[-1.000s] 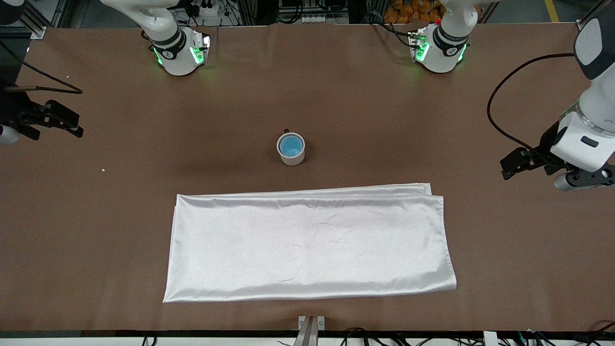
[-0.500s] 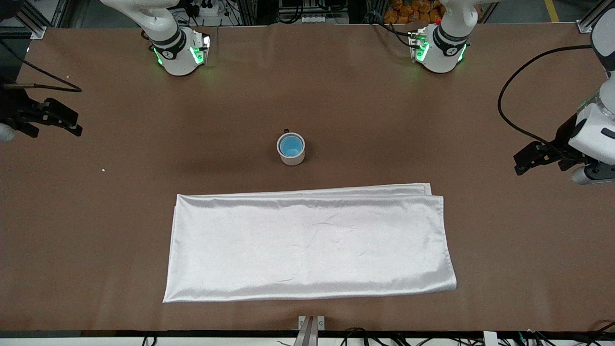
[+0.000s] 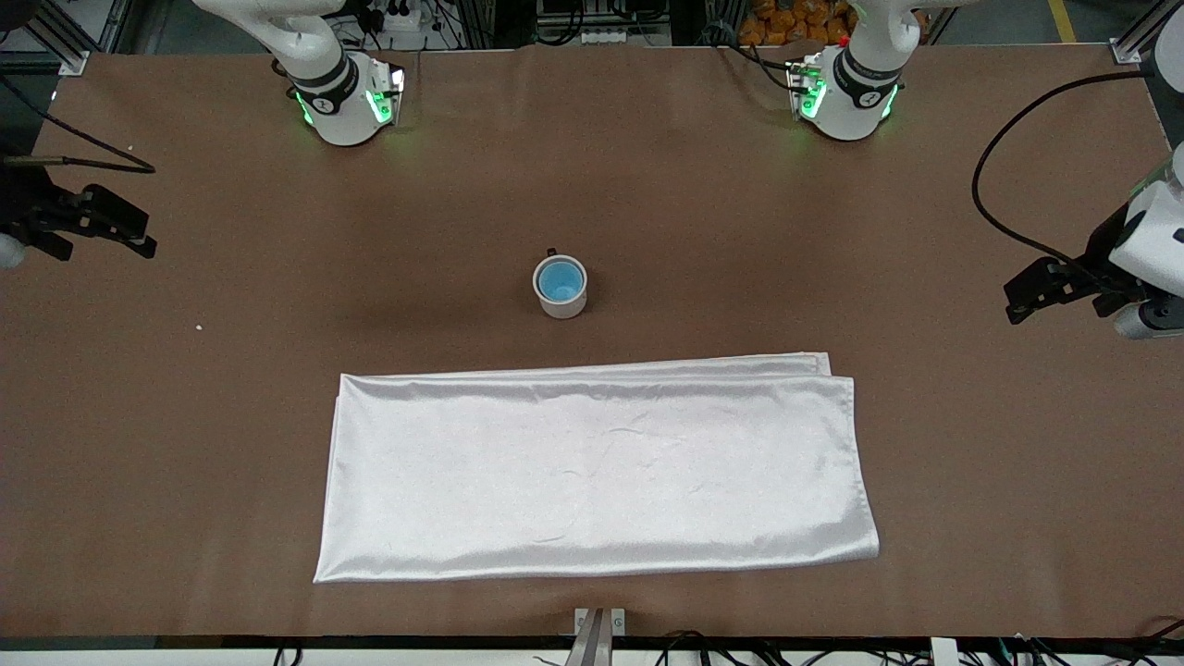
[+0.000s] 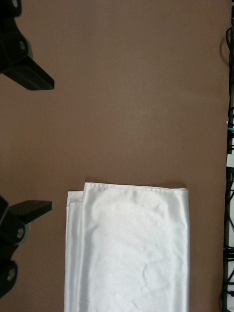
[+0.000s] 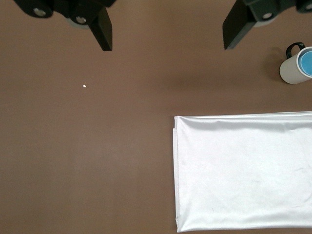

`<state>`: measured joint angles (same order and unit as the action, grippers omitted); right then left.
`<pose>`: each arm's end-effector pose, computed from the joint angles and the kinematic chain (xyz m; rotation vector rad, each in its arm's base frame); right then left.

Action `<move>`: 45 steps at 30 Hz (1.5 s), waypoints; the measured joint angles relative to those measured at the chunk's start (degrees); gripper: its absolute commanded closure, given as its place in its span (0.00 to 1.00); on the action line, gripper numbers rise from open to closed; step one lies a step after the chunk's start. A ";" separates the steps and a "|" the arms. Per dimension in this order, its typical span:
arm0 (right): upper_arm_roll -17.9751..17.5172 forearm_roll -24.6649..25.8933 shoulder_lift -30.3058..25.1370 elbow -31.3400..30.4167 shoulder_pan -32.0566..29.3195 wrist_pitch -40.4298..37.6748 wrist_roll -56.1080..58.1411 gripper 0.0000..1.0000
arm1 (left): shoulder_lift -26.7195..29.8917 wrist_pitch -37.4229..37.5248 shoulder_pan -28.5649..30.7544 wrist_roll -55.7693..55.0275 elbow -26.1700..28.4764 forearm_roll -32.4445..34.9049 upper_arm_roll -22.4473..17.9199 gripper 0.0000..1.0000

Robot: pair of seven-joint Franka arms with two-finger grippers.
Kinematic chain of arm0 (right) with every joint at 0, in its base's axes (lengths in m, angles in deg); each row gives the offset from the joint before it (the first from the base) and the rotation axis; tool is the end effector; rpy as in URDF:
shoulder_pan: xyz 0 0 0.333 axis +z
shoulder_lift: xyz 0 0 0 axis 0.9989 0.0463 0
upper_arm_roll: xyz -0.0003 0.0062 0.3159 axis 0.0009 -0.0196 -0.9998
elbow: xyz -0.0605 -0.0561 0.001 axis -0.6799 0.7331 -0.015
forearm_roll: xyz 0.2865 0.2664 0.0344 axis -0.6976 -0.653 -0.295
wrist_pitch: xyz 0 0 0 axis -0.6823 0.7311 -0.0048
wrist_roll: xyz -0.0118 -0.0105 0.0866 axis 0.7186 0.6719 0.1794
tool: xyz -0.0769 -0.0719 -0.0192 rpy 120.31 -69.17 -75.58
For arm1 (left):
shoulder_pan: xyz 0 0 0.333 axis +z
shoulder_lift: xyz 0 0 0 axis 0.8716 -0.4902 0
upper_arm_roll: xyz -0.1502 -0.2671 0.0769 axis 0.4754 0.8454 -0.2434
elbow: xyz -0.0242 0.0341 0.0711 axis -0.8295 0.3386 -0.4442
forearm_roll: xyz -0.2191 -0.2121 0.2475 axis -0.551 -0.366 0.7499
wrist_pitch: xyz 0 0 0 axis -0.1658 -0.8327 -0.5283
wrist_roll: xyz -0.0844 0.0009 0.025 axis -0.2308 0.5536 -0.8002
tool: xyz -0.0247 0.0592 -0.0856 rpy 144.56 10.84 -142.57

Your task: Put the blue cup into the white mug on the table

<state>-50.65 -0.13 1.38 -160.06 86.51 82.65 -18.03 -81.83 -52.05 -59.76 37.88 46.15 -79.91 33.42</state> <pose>0.5555 0.0014 0.6381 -3.1285 -0.0122 -0.0347 0.6003 -0.0442 0.6043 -3.0749 -0.0779 -0.1860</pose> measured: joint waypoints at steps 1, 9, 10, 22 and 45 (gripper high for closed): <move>0.00 0.00 -0.01 0.00 0.00 0.00 -0.03 0.00 | 0.48 0.68 -0.20 0.00 0.00 -0.18 0.00 0.00; 0.00 0.02 -0.01 0.00 0.00 -0.32 -0.20 0.00 | 4.06 4.86 -1.07 0.00 0.36 -2.26 0.01 0.00; 0.00 0.02 -0.02 0.00 0.00 -0.33 -0.21 0.00 | 4.33 5.14 -1.11 0.00 0.44 -2.29 0.01 0.00; 0.00 0.03 -0.03 0.00 0.00 -0.58 -0.27 0.00 | 6.52 5.48 -1.23 0.00 3.42 -2.50 0.01 0.00; -0.02 0.08 -1.58 -0.09 0.00 -0.95 -0.38 0.00 | 7.05 6.02 -1.23 0.00 4.44 -3.63 -0.01 0.00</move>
<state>-50.67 -0.05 -0.20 -160.15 86.51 81.70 -18.41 -74.79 -46.03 -61.00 37.88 50.59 -83.54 33.41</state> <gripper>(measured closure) 0.000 0.000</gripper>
